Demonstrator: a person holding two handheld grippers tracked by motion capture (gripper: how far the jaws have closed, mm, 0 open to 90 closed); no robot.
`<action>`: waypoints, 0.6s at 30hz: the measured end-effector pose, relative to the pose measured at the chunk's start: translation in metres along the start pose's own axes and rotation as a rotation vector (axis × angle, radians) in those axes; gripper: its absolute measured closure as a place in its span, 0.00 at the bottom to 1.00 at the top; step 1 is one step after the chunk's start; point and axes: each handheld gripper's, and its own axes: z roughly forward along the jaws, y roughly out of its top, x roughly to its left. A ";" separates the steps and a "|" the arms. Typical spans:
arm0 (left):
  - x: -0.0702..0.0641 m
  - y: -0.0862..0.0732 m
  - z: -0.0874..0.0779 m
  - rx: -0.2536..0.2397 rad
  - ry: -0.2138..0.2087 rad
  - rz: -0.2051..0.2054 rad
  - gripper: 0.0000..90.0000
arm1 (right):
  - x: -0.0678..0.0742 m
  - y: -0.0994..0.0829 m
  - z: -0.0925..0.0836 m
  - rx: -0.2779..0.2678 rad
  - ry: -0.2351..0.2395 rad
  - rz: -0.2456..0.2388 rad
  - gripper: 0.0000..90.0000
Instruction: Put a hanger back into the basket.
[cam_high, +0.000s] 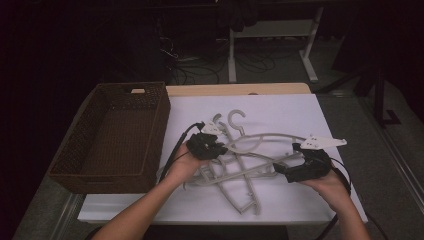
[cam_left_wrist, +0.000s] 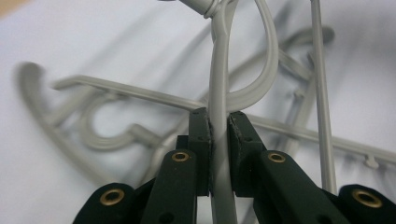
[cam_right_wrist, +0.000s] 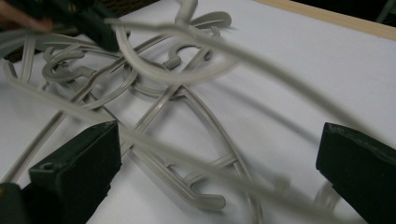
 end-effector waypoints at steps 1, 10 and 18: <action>0.003 0.003 -0.005 -0.006 0.012 -0.006 0.91 | 0.000 0.000 0.000 -0.001 0.000 0.000 0.00; 0.033 0.024 -0.058 -0.068 0.077 -0.021 0.91 | 0.001 -0.003 0.004 0.016 0.008 -0.003 0.00; 0.067 0.029 -0.114 -0.097 0.148 -0.040 0.91 | 0.000 -0.005 0.008 0.030 0.007 -0.001 0.00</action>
